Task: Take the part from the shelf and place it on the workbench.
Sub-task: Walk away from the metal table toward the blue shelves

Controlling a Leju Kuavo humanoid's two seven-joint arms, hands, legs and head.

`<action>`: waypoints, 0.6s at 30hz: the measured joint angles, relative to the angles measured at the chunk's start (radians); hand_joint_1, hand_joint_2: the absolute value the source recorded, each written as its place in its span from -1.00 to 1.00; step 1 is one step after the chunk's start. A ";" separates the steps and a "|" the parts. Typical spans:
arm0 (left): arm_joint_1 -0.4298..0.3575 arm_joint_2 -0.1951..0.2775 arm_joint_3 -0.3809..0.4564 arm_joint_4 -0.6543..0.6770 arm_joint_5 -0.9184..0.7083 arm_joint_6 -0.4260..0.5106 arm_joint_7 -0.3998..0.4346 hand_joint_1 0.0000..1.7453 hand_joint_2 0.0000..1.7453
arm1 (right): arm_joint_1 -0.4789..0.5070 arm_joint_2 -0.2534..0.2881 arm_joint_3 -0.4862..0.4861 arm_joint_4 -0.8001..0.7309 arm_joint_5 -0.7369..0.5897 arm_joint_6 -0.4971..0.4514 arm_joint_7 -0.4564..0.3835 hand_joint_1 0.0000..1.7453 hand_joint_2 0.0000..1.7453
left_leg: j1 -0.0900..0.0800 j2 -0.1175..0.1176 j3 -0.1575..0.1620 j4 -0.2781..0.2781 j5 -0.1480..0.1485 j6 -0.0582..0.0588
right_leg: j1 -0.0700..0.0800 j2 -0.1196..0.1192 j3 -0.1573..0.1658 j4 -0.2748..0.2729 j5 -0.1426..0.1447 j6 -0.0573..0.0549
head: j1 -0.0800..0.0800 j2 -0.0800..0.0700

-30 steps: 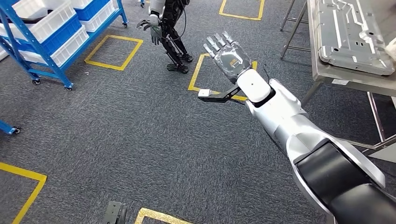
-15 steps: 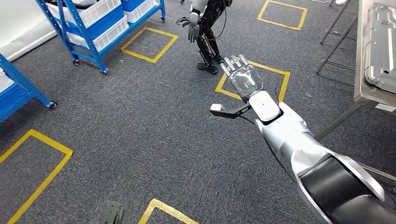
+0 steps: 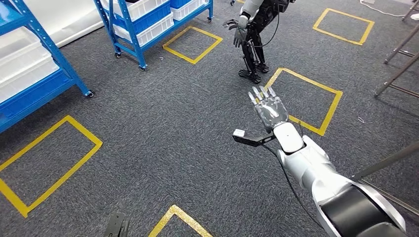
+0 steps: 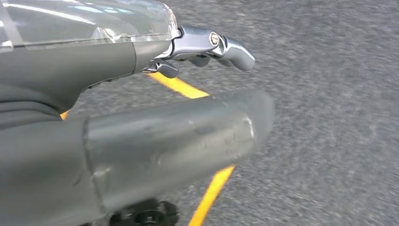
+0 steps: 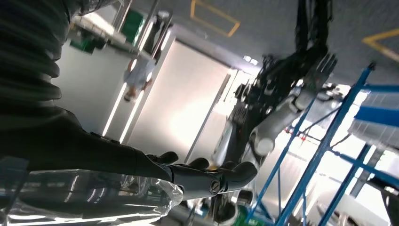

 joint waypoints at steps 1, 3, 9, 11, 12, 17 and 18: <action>0.006 0.003 0.000 0.000 0.001 0.000 0.000 -1.00 -1.00 | 0.016 0.000 -0.008 0.003 -0.004 -0.003 0.002 -1.00 1.00 | -0.002 0.015 -0.003 0.002 -0.004 -0.004 | -0.002 -0.014 0.004 -0.007 0.003 -0.006 | 0.000 0.000; 0.014 0.008 0.000 0.000 0.001 0.002 0.000 -1.00 -1.00 | 0.040 -0.002 -0.022 0.011 -0.016 -0.013 0.007 -1.00 1.00 | -0.008 0.080 -0.031 0.061 -0.043 -0.008 | -0.004 -0.040 0.009 -0.018 0.009 -0.017 | -0.001 0.000; 0.047 0.016 0.000 0.000 -0.003 0.007 -0.003 -1.00 -1.00 | 0.220 -0.031 -0.097 0.045 -0.076 -0.037 0.023 -1.00 1.00 | -0.010 0.155 -0.063 0.190 -0.084 -0.006 | 0.009 -0.135 0.023 -0.017 -0.004 -0.024 | -0.001 0.000; 0.058 0.022 0.000 0.000 -0.008 0.006 0.002 -1.00 -1.00 | 0.263 -0.036 -0.122 0.051 -0.084 -0.033 0.033 -1.00 1.00 | -0.019 0.195 0.012 0.059 -0.047 0.004 | 0.012 -0.156 0.024 -0.014 -0.010 -0.018 | -0.001 0.000; 0.060 0.023 0.000 0.000 -0.011 0.002 0.006 -1.00 -1.00 | 0.280 -0.040 -0.137 0.054 -0.090 -0.027 0.039 -1.00 1.00 | -0.025 0.211 0.036 0.017 -0.040 0.009 | 0.014 -0.166 0.026 -0.013 -0.013 -0.014 | -0.001 0.000; 0.094 0.027 0.000 0.002 -0.027 -0.028 0.028 -1.00 -1.00 | 0.373 -0.047 -0.210 0.066 -0.138 -0.008 0.047 -1.00 1.00 | -0.024 0.178 0.055 -0.014 -0.036 0.033 | 0.012 -0.163 0.031 0.013 -0.047 0.011 | 0.000 0.000; 0.099 0.027 0.000 0.002 -0.031 -0.030 0.033 -1.00 -1.00 | 0.391 -0.047 -0.223 0.068 -0.150 -0.010 0.046 -1.00 1.00 | -0.022 0.169 0.058 -0.018 -0.033 0.038 | 0.009 -0.132 0.015 0.053 -0.074 0.015 | 0.000 0.000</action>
